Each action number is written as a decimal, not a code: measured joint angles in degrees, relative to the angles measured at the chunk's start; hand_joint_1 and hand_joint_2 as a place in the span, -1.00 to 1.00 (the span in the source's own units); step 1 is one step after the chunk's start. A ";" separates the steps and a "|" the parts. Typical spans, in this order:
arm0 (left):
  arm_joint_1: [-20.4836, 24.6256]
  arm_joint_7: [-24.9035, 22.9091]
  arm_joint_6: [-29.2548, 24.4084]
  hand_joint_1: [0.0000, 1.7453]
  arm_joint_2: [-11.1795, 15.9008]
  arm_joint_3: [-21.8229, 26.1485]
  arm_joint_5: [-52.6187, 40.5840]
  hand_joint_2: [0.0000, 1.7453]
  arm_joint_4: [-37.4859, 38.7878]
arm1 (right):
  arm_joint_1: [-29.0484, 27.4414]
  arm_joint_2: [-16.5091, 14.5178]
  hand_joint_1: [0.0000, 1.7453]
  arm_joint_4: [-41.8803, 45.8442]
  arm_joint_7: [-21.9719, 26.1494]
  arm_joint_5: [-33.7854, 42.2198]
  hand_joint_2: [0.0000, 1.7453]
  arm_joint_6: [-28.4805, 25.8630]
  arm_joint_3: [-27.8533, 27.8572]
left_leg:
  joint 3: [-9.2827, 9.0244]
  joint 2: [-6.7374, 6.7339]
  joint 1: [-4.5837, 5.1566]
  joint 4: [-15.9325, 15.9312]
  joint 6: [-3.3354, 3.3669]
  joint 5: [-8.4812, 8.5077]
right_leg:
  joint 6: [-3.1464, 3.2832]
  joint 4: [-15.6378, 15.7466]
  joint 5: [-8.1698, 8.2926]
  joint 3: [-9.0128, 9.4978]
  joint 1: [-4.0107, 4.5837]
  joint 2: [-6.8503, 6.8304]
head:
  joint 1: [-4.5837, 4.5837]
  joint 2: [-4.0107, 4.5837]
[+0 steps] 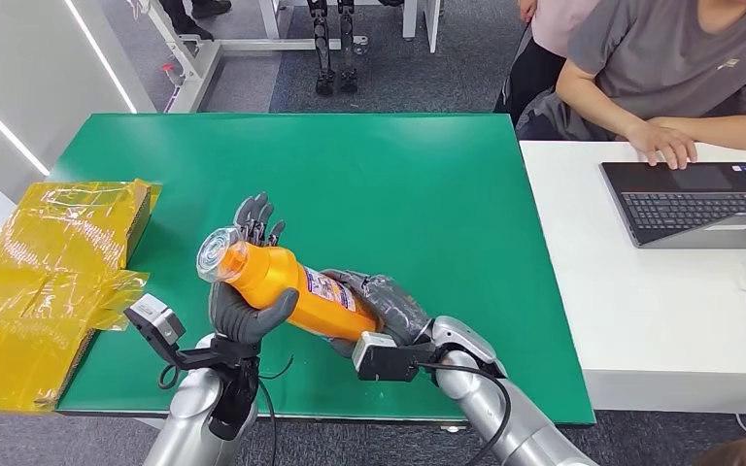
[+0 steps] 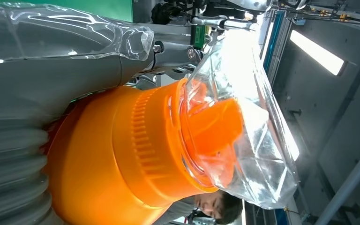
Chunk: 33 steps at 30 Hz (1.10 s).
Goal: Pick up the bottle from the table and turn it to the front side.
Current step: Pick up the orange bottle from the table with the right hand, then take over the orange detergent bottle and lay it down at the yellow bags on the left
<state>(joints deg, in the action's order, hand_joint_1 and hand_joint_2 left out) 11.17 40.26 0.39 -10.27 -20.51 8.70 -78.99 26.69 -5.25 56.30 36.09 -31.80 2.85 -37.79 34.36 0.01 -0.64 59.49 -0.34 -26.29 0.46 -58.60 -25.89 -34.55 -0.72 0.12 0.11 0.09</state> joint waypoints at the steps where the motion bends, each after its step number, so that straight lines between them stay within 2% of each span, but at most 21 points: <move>1: 0.00 0.00 0.00 -0.57 0.00 -0.01 -0.01 1.00 0.00 | 0.00 0.02 0.99 0.02 -0.02 -0.03 1.00 0.06 -0.04 | 0.00 0.00 0.00 0.00 0.00 0.00 | 0.00 0.00 0.00 0.00 0.00 0.00 | 0.00 0.00; 4: 0.00 0.00 -0.13 0.93 0.00 0.00 -0.02 1.00 0.00 | 0.10 0.05 0.94 0.03 -0.48 -0.66 1.00 0.32 -0.27 | 0.00 0.00 0.00 0.00 0.00 0.00 | 0.00 0.00 0.00 0.00 0.00 0.00 | 0.00 0.00; 5: 0.00 0.00 -0.27 1.00 0.01 0.00 -0.07 1.00 0.00 | 0.18 0.07 0.93 0.01 -0.75 -0.99 1.00 0.38 -0.38 | 0.00 0.00 0.00 0.00 0.00 0.00 | 0.00 0.00 0.00 0.00 0.00 0.00 | 0.00 0.00; 24: -2.26 0.04 0.04 1.00 -0.37 0.85 -1.36 1.00 -1.22 | -0.91 1.49 0.95 0.08 -2.89 -5.29 1.00 -0.71 -1.12 | -0.01 0.00 0.00 0.00 0.00 0.00 | 0.00 0.00 0.00 0.00 0.00 0.00 | 0.00 0.00; 26: -2.26 0.04 0.08 1.00 -0.38 0.90 -1.36 1.00 -1.23 | -1.06 1.49 0.88 0.32 -3.15 -5.60 1.00 -1.20 -1.12 | -0.01 0.00 0.00 0.00 0.00 0.00 | 0.00 0.00 0.00 0.00 0.00 0.00 | 0.00 0.00; 27: -2.26 0.04 0.09 1.00 -0.39 0.91 -1.36 1.00 -1.24 | -1.14 1.49 0.82 0.43 -3.24 -5.69 1.00 -1.39 -1.12 | -0.01 0.00 0.00 0.00 0.00 0.00 | 0.00 0.00 0.00 0.00 0.00 0.00 | 0.00 0.00; 30: -2.26 0.04 0.11 1.00 -0.42 0.95 -1.36 1.00 -1.36 | -1.39 1.49 0.39 0.80 -3.42 -5.87 1.00 -2.48 -1.09 | 0.00 0.00 0.00 0.00 0.00 0.00 | 0.00 0.00 0.00 0.00 0.00 0.00 | 0.01 0.00; 33: -2.26 0.04 0.11 1.00 -0.52 1.06 -1.42 1.00 -1.74 | -2.03 1.47 -0.58 1.75 -3.69 -5.63 1.00 -4.89 -0.87 | 0.01 0.01 0.00 0.00 0.00 0.00 | 0.00 0.00 0.00 0.01 0.00 -0.01 | 0.00 0.00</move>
<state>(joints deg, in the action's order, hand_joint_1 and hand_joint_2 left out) 8.91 40.30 0.50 -10.79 -19.45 7.29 -80.73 24.66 -3.78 58.05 32.39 -37.42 -2.05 -38.66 34.37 0.01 -0.64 59.48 -0.34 -26.29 0.46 -58.60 -25.89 -34.54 -0.72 0.11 0.11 0.09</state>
